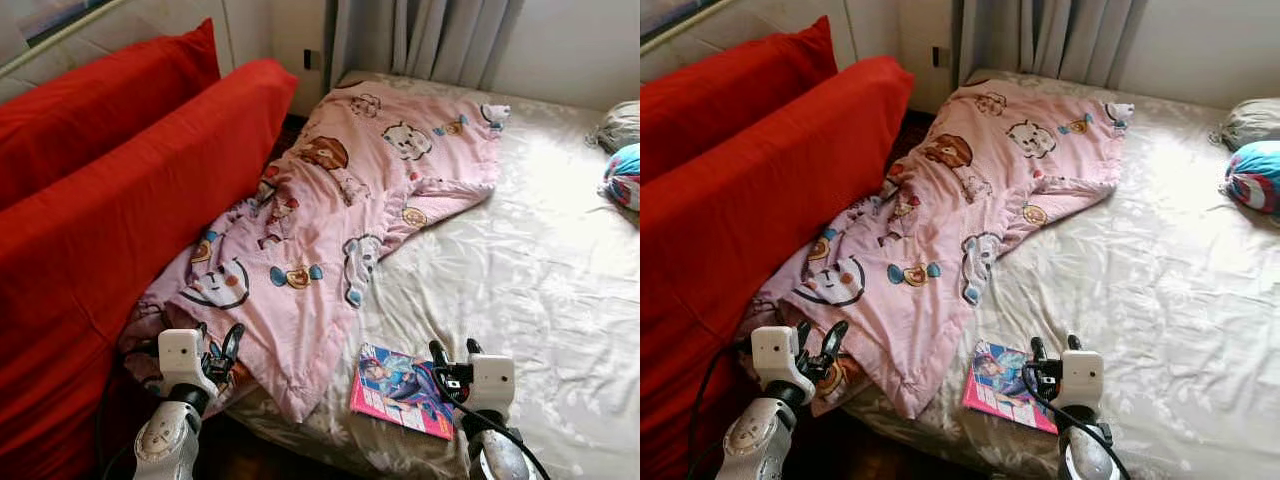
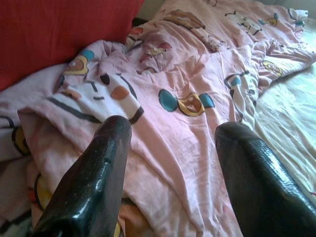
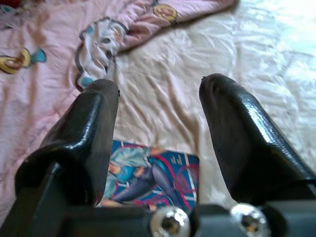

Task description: Clean up the room

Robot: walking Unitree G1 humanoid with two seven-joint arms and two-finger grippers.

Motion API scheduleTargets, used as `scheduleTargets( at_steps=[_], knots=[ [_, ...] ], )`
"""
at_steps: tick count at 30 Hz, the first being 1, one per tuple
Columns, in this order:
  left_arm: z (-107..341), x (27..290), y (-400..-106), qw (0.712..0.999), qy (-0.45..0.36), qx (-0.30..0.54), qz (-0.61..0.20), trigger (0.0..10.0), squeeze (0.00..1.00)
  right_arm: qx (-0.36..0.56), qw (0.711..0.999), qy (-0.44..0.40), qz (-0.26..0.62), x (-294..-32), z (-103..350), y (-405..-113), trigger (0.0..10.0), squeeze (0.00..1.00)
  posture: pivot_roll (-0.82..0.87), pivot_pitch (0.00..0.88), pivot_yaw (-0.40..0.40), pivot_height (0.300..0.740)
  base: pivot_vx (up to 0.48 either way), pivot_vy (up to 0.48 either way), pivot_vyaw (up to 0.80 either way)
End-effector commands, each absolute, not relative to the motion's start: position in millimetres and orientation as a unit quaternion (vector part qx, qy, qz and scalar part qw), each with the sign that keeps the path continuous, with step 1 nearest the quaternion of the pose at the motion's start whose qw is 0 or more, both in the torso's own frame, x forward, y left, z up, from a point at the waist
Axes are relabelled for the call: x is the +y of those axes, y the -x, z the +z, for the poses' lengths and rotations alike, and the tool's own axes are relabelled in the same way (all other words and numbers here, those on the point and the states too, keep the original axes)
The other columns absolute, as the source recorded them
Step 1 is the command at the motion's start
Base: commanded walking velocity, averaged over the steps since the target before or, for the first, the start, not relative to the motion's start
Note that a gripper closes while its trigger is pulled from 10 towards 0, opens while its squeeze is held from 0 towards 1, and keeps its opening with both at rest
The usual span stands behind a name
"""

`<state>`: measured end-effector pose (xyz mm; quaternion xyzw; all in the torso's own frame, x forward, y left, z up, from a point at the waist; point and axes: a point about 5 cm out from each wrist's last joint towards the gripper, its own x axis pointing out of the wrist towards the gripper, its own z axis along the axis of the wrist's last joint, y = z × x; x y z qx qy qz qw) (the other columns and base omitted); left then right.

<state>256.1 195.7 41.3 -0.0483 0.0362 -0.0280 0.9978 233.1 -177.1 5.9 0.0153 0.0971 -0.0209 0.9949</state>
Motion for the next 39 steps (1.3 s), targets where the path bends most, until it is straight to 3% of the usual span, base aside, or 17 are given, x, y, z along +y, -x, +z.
scheduleTargets(
  at_steps=[1, 7, 39],
  knots=[
    [39.9, 195.4, -252.9, 0.997, 0.055, 0.045, -0.024, 10.0, 0.00, 0.109, 0.994, -0.014, -0.025, -177.2, 4.7, -231.5, 10.0, 0.00, 0.02, 0.159, -0.040, 0.693, 0.000, 0.000, 0.00],
    [37.9, 195.7, -252.3, 0.997, 0.054, 0.049, -0.025, 10.0, 0.00, 0.102, 0.994, -0.020, -0.024, -177.3, 3.9, -232.6, 10.0, 0.00, 0.02, 0.146, -0.043, 0.665, 0.000, 0.000, 0.00],
    [35.9, 198.4, -249.5, 0.997, 0.057, 0.057, -0.015, 10.0, 0.00, 0.118, 0.993, -0.015, -0.017, -173.2, -5.2, -236.7, 10.0, 0.00, 0.02, 0.149, -0.045, 0.640, 0.000, 0.000, 0.00]
  ],
)
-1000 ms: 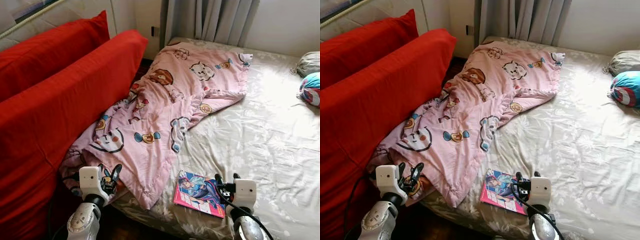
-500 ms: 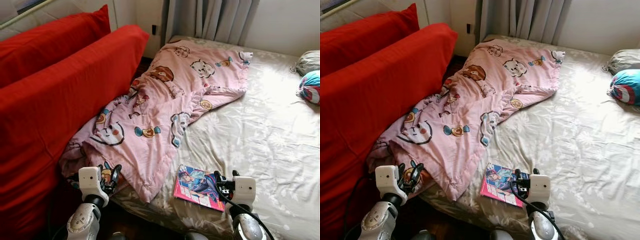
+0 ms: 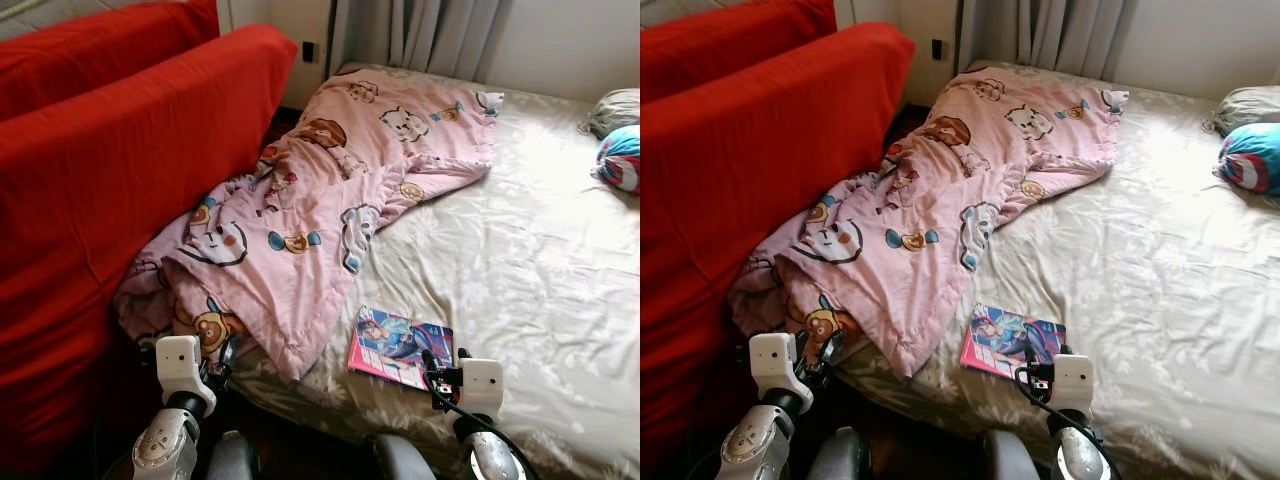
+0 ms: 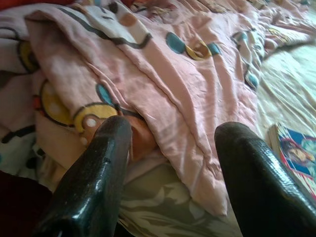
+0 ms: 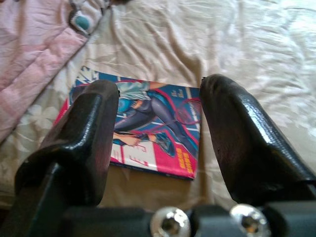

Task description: Clean up the room

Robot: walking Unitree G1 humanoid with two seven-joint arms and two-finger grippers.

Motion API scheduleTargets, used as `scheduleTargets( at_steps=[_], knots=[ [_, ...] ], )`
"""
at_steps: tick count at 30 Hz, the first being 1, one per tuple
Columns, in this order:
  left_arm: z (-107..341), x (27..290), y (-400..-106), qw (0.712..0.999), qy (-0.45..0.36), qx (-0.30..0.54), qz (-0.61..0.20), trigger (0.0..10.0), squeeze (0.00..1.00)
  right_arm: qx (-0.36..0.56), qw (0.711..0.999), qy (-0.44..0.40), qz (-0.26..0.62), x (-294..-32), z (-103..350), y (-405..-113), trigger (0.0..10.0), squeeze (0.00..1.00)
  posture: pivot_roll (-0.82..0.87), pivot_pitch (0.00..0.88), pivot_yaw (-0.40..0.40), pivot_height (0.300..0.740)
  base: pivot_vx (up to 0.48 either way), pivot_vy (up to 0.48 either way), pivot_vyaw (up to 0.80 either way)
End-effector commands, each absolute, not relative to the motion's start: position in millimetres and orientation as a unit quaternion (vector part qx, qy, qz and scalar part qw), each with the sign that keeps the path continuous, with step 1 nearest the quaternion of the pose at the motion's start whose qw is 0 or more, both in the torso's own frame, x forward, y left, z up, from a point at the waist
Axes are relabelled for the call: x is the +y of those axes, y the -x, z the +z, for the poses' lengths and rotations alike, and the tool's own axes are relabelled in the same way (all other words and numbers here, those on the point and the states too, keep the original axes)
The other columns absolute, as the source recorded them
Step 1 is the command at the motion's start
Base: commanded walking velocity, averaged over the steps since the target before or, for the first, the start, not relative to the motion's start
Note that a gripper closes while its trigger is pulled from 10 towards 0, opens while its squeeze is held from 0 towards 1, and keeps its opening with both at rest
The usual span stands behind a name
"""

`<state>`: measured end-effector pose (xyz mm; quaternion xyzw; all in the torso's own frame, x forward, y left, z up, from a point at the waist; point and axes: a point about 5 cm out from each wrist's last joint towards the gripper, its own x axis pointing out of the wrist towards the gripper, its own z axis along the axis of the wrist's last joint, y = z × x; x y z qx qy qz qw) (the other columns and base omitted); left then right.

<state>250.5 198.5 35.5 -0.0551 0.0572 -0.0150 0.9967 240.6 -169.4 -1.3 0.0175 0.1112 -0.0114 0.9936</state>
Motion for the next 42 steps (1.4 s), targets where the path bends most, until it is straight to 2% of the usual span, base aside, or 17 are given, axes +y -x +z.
scheduleTargets(
  at_steps=[1, 13, 18, 42],
  knots=[
    [35.9, 198.5, -249.7, 0.997, 0.057, 0.057, -0.015, 10.0, 0.00, 0.119, 0.993, -0.014, -0.017, -173.2, -5.4, -237.1, 10.0, 0.00, 0.02, 0.149, -0.045, 0.640, 0.000, 0.000, 0.00],
    [37.8, 196.0, -251.5, 0.996, 0.060, 0.057, -0.024, 10.0, 0.00, 0.138, 0.990, -0.017, -0.016, -170.0, -10.5, -242.1, 10.0, 0.00, 0.02, 0.163, -0.039, 0.640, 0.000, 0.000, 0.00],
    [38.1, 195.6, -252.4, 0.996, 0.060, 0.057, -0.025, 10.0, 0.00, 0.134, 0.991, -0.016, -0.016, -170.4, -10.8, -243.2, 10.0, 0.00, 0.02, 0.164, -0.037, 0.615, 0.000, 0.000, 0.00],
    [41.5, 191.1, -252.0, 0.996, 0.046, 0.057, -0.043, 10.0, 0.00, 0.145, 0.988, -0.028, -0.045, -168.9, -14.6, -248.0, 10.0, 0.00, 0.04, 0.199, -0.023, 0.615, 0.000, 0.000, 0.00]
  ],
)
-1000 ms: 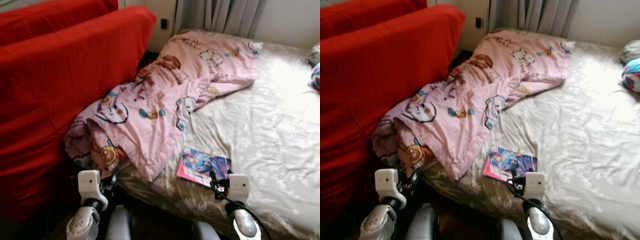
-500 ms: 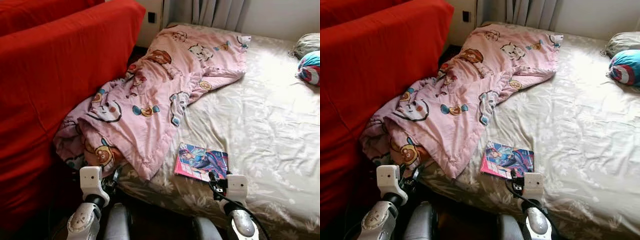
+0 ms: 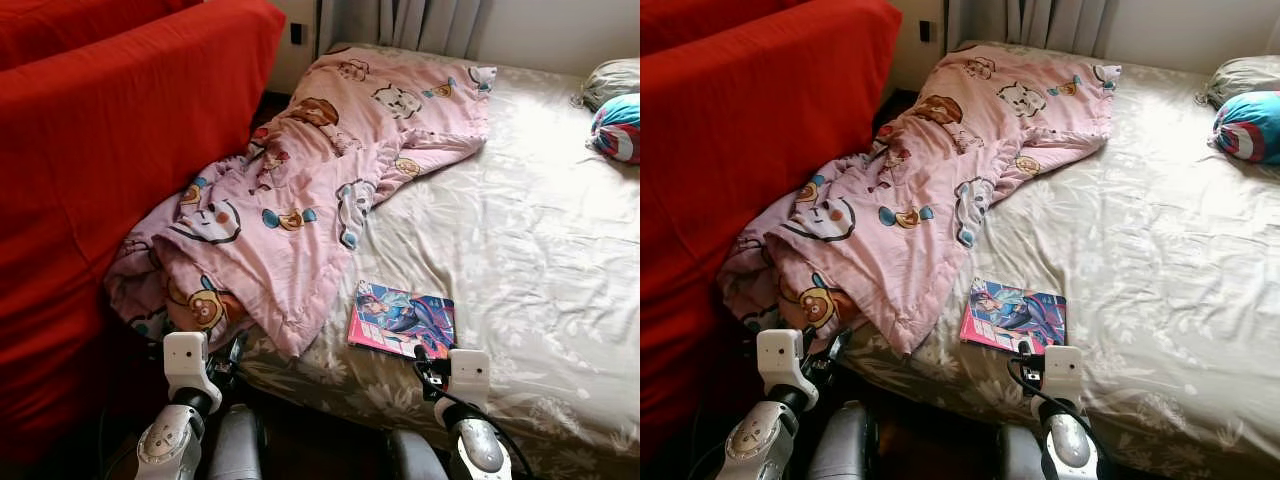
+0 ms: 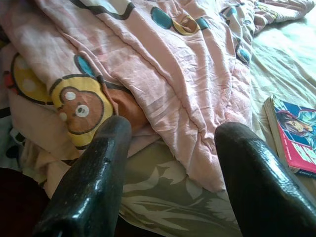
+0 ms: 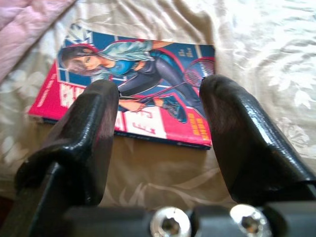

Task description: Clean up the room

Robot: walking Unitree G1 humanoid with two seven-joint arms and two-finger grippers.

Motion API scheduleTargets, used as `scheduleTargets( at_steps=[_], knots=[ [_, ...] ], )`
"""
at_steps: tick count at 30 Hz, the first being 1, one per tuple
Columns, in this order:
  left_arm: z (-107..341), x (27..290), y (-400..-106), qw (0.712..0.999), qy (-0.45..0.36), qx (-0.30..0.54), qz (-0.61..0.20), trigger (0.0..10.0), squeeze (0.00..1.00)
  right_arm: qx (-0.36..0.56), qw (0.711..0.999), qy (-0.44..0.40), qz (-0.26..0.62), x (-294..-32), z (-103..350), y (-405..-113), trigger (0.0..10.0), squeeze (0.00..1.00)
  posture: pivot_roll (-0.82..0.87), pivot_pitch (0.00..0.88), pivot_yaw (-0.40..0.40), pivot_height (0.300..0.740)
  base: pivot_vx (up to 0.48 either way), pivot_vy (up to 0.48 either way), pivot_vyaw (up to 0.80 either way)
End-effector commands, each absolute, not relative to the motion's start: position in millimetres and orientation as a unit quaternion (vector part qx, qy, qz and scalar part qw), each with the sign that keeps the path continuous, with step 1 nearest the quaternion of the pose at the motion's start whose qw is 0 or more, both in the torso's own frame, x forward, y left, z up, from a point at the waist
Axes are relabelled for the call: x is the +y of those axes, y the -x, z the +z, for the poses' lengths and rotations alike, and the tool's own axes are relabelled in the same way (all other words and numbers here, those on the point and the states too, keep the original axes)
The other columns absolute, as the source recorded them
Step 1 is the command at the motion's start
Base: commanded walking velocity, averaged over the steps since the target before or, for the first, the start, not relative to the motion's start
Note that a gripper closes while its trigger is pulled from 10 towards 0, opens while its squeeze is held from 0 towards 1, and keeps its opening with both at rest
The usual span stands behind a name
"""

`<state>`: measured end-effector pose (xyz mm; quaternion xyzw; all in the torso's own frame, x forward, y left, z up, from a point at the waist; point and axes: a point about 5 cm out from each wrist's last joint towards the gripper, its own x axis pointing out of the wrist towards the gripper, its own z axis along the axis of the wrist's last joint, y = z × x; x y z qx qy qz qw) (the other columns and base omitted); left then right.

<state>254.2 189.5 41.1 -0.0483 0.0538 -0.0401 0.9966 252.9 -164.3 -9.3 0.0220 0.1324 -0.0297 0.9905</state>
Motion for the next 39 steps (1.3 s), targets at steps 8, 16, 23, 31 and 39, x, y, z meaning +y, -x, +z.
scheduleTargets(
  at_steps=[8, 16, 23, 31, 39],
  knots=[
    [43.2, 189.8, -252.5, 0.996, 0.048, 0.058, -0.043, 10.0, 0.00, 0.143, 0.988, -0.029, -0.044, -167.3, -13.3, -251.3, 10.0, 0.00, 0.04, 0.215, -0.027, 0.615, 0.000, 0.000, 0.00],
    [44.6, 188.6, -250.9, 0.996, 0.053, 0.057, -0.039, 10.0, 0.00, 0.145, 0.988, -0.031, -0.043, -166.7, -13.4, -252.4, 10.0, 0.00, 0.04, 0.227, -0.032, 0.615, 0.233, 0.000, 0.00],
    [45.7, 188.5, -251.1, 0.996, 0.054, 0.056, -0.035, 10.0, 0.00, 0.145, 0.988, -0.032, -0.039, -164.9, -12.7, -253.9, 10.0, 0.00, 0.04, 0.235, -0.035, 0.615, 0.318, 0.000, 0.00],
    [44.8, 188.7, -252.8, 0.996, 0.052, 0.057, -0.033, 10.0, 0.00, 0.145, 0.988, -0.032, -0.037, -162.8, -12.0, -255.9, 10.0, 0.00, 0.04, 0.224, -0.030, 0.615, 0.336, 0.000, 0.00],
    [44.6, 190.8, -254.0, 0.997, 0.044, 0.058, -0.027, 10.0, 0.00, 0.143, 0.988, -0.032, -0.050, -164.2, -10.9, -257.9, 10.0, 0.00, 0.05, 0.215, -0.025, 0.615, 0.000, 0.000, 0.00]
  ],
)
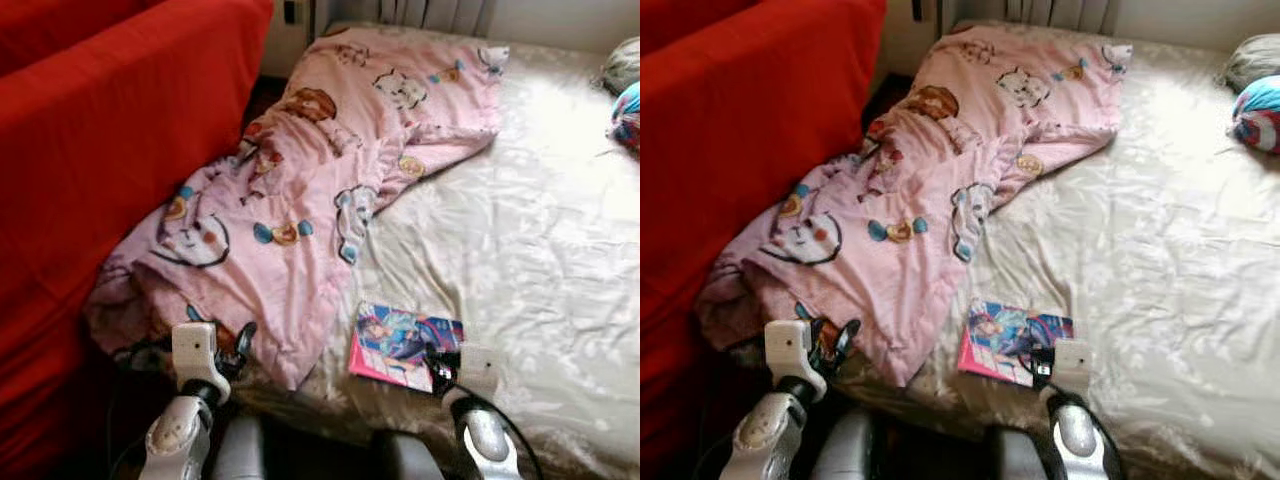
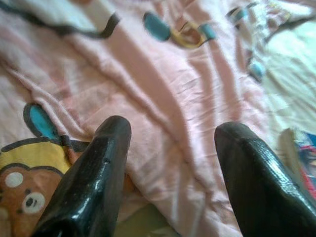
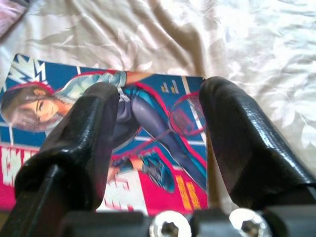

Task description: Clean up the room

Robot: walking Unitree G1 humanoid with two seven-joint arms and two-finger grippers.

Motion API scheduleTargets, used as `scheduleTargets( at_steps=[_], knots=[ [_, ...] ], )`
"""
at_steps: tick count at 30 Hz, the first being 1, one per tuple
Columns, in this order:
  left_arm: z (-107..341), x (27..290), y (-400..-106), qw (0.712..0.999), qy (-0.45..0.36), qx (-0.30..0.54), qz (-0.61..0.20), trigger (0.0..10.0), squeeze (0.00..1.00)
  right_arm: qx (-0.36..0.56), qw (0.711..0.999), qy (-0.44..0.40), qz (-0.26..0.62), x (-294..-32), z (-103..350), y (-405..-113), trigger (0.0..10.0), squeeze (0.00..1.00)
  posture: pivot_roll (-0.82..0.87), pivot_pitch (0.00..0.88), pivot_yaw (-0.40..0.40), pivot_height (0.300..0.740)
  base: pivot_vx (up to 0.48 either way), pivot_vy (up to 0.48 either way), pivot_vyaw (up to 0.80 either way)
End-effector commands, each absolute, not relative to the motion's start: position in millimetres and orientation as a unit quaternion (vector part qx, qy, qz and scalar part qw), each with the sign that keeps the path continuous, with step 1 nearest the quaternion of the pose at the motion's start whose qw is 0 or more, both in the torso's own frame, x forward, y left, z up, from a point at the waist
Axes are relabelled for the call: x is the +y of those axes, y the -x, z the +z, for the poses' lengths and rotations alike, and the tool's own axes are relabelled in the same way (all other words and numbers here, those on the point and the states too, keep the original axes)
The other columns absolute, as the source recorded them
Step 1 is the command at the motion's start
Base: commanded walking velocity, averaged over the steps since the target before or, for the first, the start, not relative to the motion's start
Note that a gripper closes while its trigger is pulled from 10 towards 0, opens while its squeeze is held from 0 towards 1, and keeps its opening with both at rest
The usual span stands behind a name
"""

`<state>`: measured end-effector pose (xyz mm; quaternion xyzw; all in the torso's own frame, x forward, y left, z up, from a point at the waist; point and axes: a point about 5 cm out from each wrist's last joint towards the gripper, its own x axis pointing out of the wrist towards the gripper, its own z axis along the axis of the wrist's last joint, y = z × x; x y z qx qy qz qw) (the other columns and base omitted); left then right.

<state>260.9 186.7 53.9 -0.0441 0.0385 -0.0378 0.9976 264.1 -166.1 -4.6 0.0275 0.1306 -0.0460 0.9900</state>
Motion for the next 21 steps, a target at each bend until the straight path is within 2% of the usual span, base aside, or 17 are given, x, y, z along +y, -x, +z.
scheduleTargets(
  at_steps=[1, 19, 21],
  knots=[
    [44.6, 190.8, -254.0, 0.997, 0.044, 0.058, -0.027, 10.0, 0.00, 0.143, 0.988, -0.032, -0.050, -164.2, -10.9, -257.9, 10.0, 0.00, 0.05, 0.215, -0.025, 0.615, 0.000, 0.000, 0.00],
    [44.9, 195.1, -246.5, 0.997, 0.032, 0.064, -0.033, 10.0, 0.00, 0.158, 0.983, -0.048, -0.078, -173.0, -15.4, -255.7, 10.0, 0.00, 0.08, 0.223, 0.003, 0.605, 0.000, 0.000, 0.00],
    [45.7, 196.0, -244.9, 0.997, 0.028, 0.066, -0.036, 10.0, 0.00, 0.166, 0.980, -0.073, -0.082, -173.5, -17.2, -256.3, 10.0, 0.00, 0.09, 0.228, 0.010, 0.605, 0.000, 0.000, 0.00]
  ],
)
